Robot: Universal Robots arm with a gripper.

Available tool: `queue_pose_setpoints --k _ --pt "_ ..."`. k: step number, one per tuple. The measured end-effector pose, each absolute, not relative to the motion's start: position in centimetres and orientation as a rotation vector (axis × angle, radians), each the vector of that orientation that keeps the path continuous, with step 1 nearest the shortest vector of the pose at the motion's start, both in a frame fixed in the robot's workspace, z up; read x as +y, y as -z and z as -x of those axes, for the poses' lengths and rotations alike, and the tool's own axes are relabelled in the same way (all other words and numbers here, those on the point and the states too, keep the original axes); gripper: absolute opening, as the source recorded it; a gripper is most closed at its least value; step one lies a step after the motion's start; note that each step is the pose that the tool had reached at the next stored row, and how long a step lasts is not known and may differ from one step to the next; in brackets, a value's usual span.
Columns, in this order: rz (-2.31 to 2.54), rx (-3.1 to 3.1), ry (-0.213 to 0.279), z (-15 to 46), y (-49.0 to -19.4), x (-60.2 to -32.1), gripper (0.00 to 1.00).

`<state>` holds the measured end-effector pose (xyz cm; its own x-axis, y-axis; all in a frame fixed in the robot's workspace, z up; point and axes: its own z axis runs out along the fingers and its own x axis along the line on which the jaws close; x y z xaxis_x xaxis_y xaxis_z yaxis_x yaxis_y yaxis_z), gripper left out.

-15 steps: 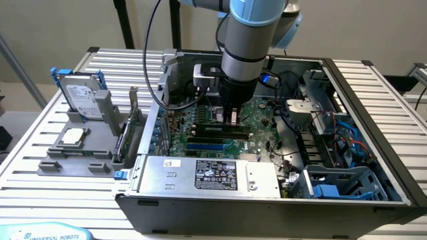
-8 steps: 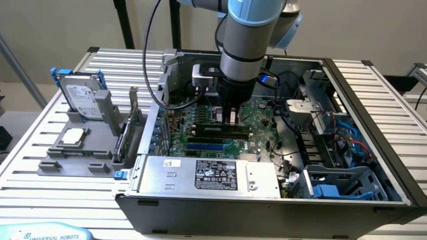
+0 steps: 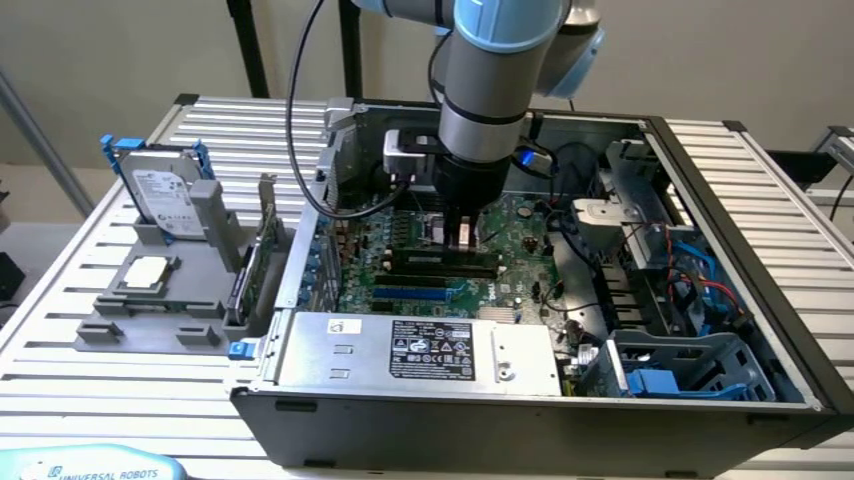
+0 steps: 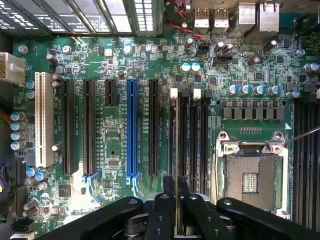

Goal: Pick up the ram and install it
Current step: 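Insert the ram into the slot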

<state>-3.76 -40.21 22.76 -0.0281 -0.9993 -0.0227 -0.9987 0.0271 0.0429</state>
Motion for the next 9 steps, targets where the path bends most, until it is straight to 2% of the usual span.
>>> queue_pose_setpoints --k 9 --pt "-2.176 -2.237 0.062 3.76 -22.58 -40.13 0.14"
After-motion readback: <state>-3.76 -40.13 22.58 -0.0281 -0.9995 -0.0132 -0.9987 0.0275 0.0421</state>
